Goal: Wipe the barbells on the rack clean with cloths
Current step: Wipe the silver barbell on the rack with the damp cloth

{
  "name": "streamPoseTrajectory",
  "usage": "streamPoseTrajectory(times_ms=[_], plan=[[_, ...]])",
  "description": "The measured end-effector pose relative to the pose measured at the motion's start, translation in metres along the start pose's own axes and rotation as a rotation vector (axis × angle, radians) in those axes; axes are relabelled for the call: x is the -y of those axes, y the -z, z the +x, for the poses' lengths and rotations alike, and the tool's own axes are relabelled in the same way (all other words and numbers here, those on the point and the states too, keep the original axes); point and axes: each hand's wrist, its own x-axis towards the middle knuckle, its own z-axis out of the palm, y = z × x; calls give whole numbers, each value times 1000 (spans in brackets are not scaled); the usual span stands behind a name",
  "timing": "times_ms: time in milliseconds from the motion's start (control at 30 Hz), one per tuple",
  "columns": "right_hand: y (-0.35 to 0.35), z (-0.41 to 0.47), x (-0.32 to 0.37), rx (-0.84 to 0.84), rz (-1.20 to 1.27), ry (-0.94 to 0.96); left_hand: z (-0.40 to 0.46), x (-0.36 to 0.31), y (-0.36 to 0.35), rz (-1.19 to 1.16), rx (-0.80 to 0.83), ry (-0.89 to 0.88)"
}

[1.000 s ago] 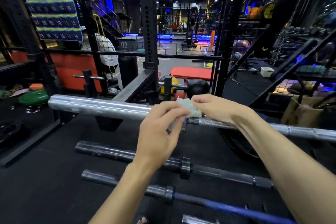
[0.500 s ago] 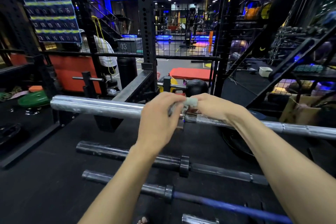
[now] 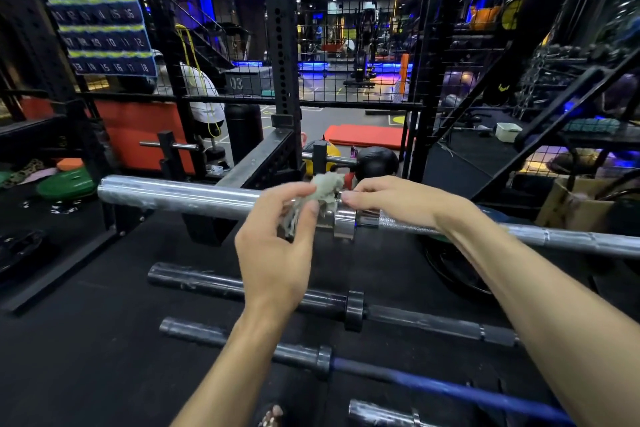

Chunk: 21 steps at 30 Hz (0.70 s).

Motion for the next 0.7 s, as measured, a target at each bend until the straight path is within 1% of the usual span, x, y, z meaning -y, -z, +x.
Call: streamPoseTrajectory(times_ms=[167,233,367,467,600,633,700], plan=[[0,7,2,79,-17,-41,12,-1,-6,24,190,-119],[1,6,4,135,11,-93,12,4,-8,50,225,-139],[4,3,14,243,75,-171,18,12,-13,188,298,-258],[8,3,14,266,100,-179,9,14,-11,229,309,-309],[8,4,11,232,144,-199,-16,13,-1,311,307,-386],[7,5,12,233,141,-203,-11,13,-2,330,305,-388],[7,8,13,268,116,-215,12,13,-10,348,276,-337]])
